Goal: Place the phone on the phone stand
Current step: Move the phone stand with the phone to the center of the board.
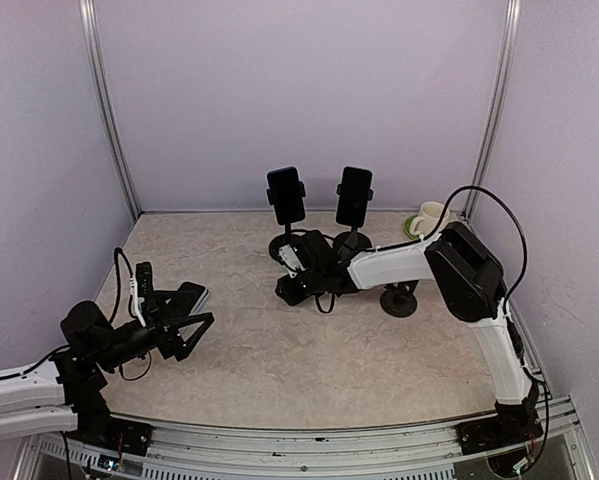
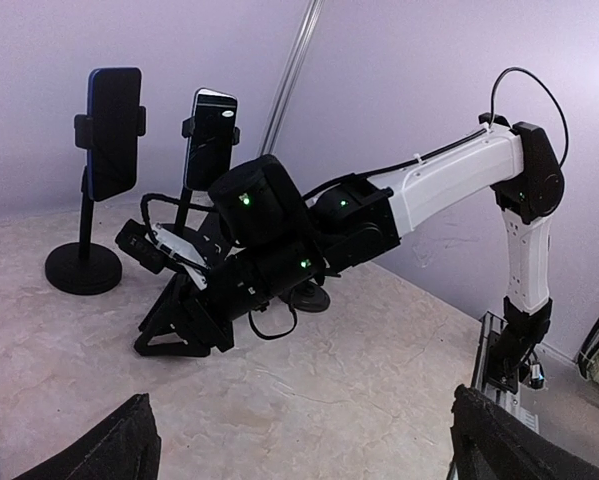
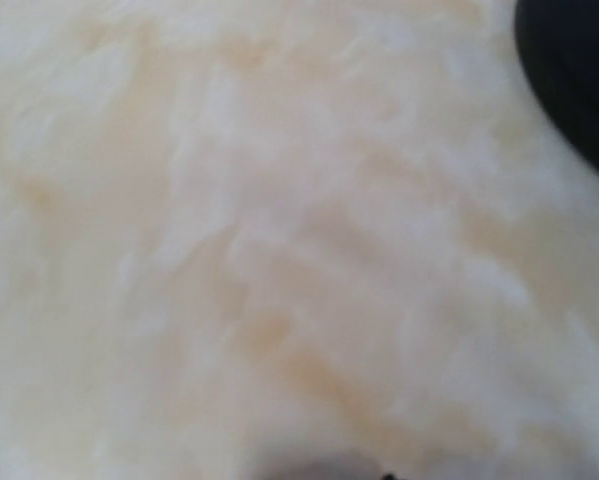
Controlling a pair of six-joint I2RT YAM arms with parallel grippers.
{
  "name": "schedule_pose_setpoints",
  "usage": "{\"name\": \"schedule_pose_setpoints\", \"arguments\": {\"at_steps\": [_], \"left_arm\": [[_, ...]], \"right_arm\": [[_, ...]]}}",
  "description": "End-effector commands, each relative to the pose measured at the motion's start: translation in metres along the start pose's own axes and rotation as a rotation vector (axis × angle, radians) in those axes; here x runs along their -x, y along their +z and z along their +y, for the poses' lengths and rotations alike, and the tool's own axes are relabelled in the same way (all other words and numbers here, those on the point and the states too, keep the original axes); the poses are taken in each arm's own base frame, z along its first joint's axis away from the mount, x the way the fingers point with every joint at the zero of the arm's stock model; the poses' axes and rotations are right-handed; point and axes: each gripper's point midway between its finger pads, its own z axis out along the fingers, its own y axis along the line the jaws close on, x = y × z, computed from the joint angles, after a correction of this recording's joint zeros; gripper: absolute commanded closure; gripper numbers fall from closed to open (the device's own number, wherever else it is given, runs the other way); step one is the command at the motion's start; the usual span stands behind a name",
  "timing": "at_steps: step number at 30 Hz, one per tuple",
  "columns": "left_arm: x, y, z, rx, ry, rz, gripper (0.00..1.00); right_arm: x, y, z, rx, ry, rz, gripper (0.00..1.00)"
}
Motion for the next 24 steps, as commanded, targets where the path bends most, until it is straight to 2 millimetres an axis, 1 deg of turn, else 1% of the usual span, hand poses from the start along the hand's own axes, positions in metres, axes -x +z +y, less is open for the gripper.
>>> {"name": "schedule_pose_setpoints", "arguments": {"at_steps": [1, 4, 6, 10, 11, 14, 16, 19, 21, 24], "left_arm": [[0.003, -0.001, -0.002, -0.007, -0.002, -0.019, 0.01], [0.005, -0.002, -0.003, -0.007, 0.003, -0.020, 0.01], [0.005, -0.002, -0.002, -0.002, 0.005, -0.018, 0.01], [0.007, -0.001, -0.002, 0.003, 0.010, -0.019, 0.01], [0.007, -0.001, -0.002, 0.003, 0.010, -0.018, 0.01], [0.007, 0.000, -0.002, 0.001, 0.009, -0.016, 0.01], [0.007, 0.000, -0.002, 0.001, 0.010, -0.013, 0.01], [0.008, 0.000, -0.003, 0.000, 0.009, -0.015, 0.01], [0.010, 0.000, -0.003, 0.001, 0.010, -0.017, 0.01], [0.010, -0.001, -0.003, 0.004, 0.011, -0.019, 0.01]], "right_arm": [[0.024, -0.037, 0.020, 0.034, -0.040, -0.047, 0.63], [0.028, -0.058, 0.025, 0.045, -0.055, -0.061, 0.61], [0.034, -0.074, 0.028, 0.053, -0.059, -0.078, 0.60], [0.049, -0.109, 0.029, 0.052, -0.065, -0.128, 0.55], [0.056, -0.121, 0.029, 0.051, -0.065, -0.148, 0.54], [0.061, -0.140, 0.025, 0.033, -0.065, -0.170, 0.49], [0.063, -0.151, 0.019, 0.024, -0.048, -0.183, 0.46], [0.063, -0.167, 0.004, 0.013, 0.002, -0.204, 0.44], [0.058, -0.176, -0.008, 0.008, 0.041, -0.210, 0.41], [0.057, -0.188, -0.032, -0.015, 0.107, -0.230, 0.38]]}}
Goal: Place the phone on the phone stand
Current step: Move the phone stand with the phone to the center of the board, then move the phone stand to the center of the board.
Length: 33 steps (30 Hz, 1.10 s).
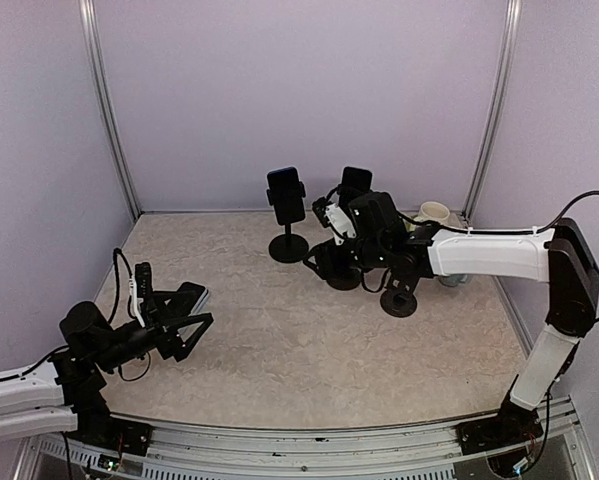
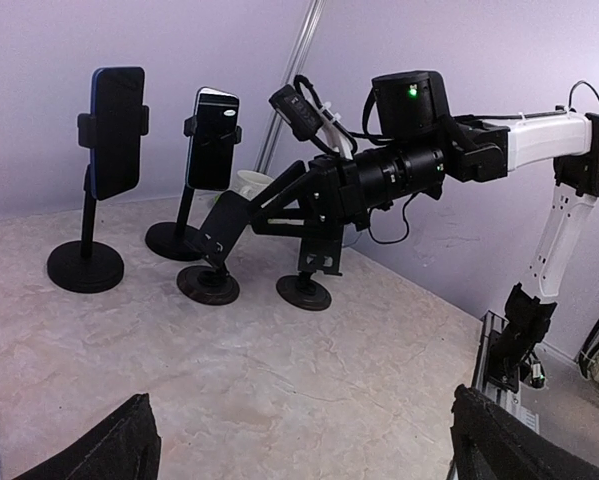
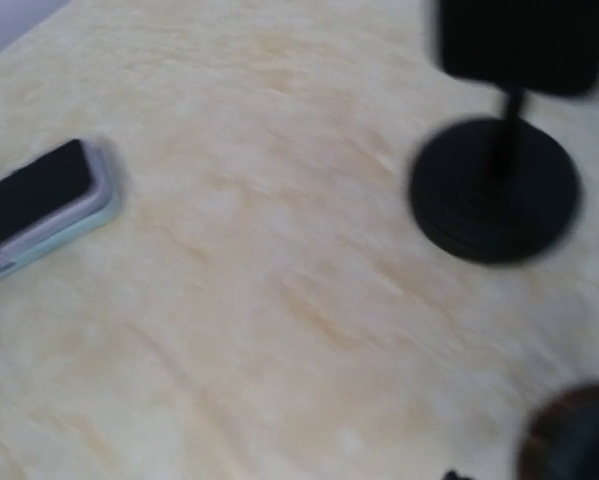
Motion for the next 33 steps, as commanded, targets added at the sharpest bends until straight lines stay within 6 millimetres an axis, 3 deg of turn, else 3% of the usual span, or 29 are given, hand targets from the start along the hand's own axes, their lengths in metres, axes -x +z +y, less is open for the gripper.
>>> {"name": "schedule_pose_setpoints", "arguments": {"at_steps": [1, 9, 18, 33], "left_arm": [[0.010, 0.000, -0.003, -0.001, 0.011, -0.021, 0.01], [0.010, 0.002, -0.004, -0.005, 0.010, -0.019, 0.01], [0.009, 0.004, -0.003, -0.003, 0.009, -0.015, 0.01], [0.005, 0.004, -0.001, -0.002, -0.001, -0.010, 0.01]], "right_arm": [[0.003, -0.019, -0.036, -0.052, 0.104, -0.033, 0.37], [-0.006, -0.036, -0.081, -0.129, 0.243, -0.084, 0.37], [-0.005, -0.047, -0.104, -0.186, 0.298, -0.146, 0.38], [-0.016, -0.014, -0.126, -0.219, 0.334, -0.134, 0.48]]}}
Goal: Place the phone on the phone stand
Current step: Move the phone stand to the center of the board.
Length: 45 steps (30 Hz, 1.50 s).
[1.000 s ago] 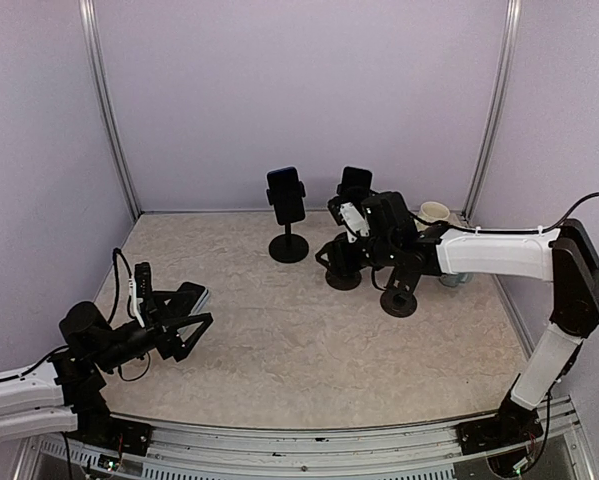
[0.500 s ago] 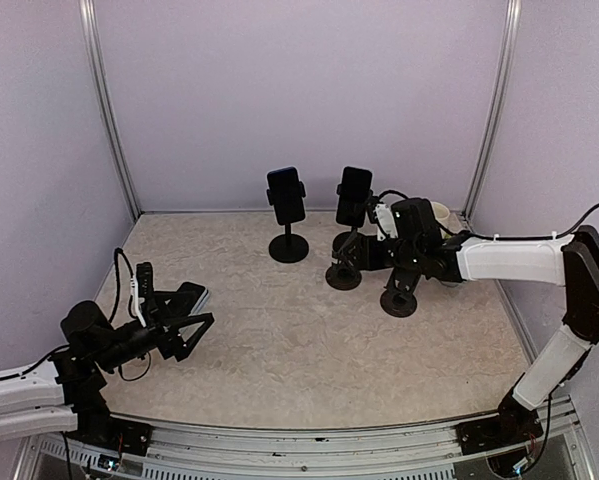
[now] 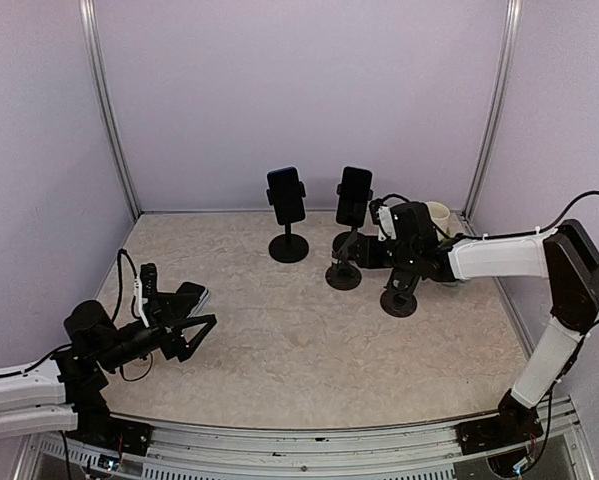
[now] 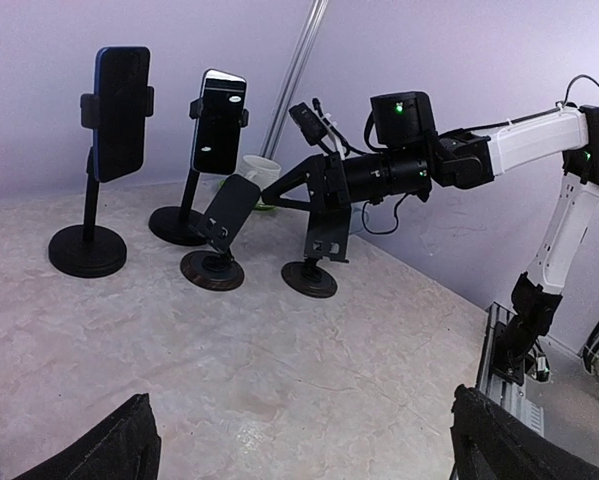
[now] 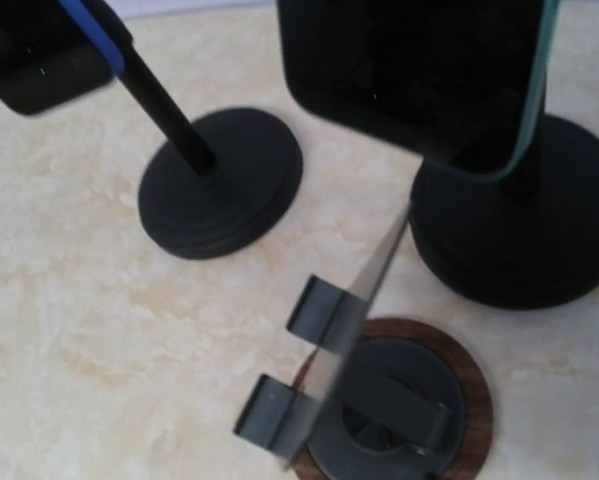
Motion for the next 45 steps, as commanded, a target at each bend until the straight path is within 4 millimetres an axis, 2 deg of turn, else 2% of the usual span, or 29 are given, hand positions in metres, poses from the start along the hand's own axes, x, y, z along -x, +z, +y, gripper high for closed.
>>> {"name": "schedule_pose_setpoints", "arguments": {"at_steps": [1, 10, 20, 38, 42, 45], "left_arm": [[0.014, 0.000, -0.006, -0.017, 0.006, -0.046, 0.01], [0.008, -0.001, -0.004, -0.013, -0.004, -0.044, 0.01], [0.005, -0.001, -0.002, -0.008, -0.005, -0.041, 0.01], [0.006, -0.002, -0.003, -0.013, -0.010, -0.051, 0.01], [0.007, -0.002, -0.003, -0.013, -0.011, -0.053, 0.01], [0.007, -0.002, -0.002, -0.011, -0.011, -0.055, 0.01]], "right_arm": [[0.013, 0.009, -0.001, -0.004, 0.011, -0.043, 0.49], [0.014, 0.020, -0.001, -0.008, -0.001, -0.044, 0.58], [0.014, 0.023, 0.002, 0.010, -0.004, -0.042, 0.81], [0.017, 0.016, 0.010, 0.050, -0.003, -0.048, 0.97], [0.021, 0.008, 0.018, 0.091, -0.008, -0.052, 0.99], [0.024, 0.002, 0.032, 0.157, -0.024, -0.043, 1.00]]}}
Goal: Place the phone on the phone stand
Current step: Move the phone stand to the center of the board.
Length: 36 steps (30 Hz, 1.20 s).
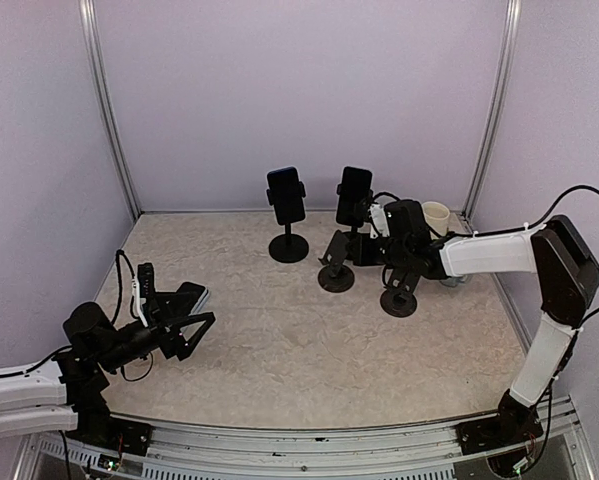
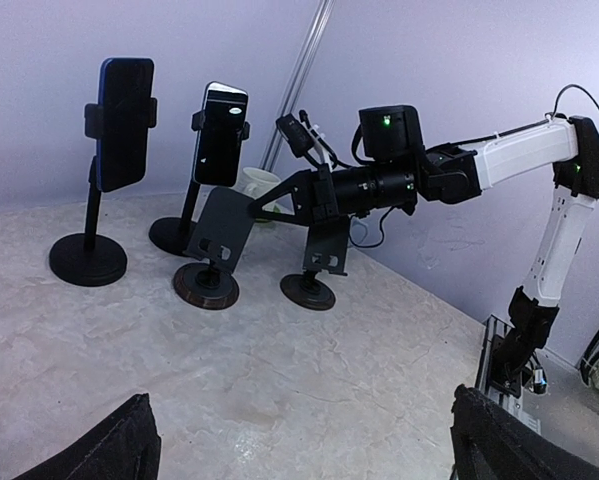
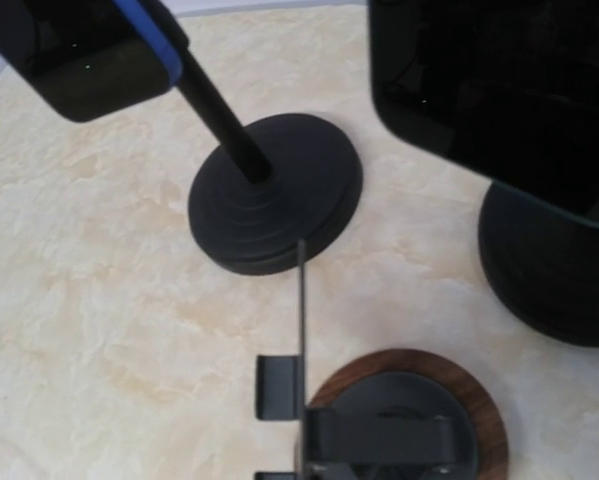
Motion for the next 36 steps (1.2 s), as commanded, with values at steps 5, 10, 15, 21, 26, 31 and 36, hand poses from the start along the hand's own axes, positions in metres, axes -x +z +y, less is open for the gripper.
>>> {"name": "schedule_pose_setpoints", "arguments": {"at_steps": [5, 10, 15, 21, 26, 31, 36], "left_arm": [[0.005, 0.000, -0.001, 0.008, 0.018, -0.010, 0.01], [0.010, 0.001, 0.008, 0.076, 0.052, 0.009, 0.01], [0.015, 0.001, 0.020, 0.161, 0.067, 0.036, 0.01], [0.016, 0.000, 0.036, 0.265, 0.055, 0.073, 0.01], [0.018, -0.004, 0.050, 0.357, 0.006, 0.075, 0.01], [0.022, -0.013, 0.065, 0.457, -0.085, 0.025, 0.01], [0.022, -0.026, 0.080, 0.556, -0.084, 0.011, 0.01]], "right_arm": [[0.022, -0.020, 0.045, 0.188, -0.077, 0.003, 1.00], [0.023, -0.030, 0.069, 0.283, -0.113, 0.023, 1.00], [0.019, -0.033, 0.093, 0.399, -0.138, 0.062, 1.00], [0.012, -0.032, 0.117, 0.497, -0.173, 0.094, 1.00], [0.005, -0.029, 0.134, 0.580, -0.203, 0.130, 1.00], [-0.004, -0.022, 0.146, 0.656, -0.231, 0.187, 1.00], [-0.012, -0.019, 0.153, 0.695, -0.267, 0.221, 1.00]]}}
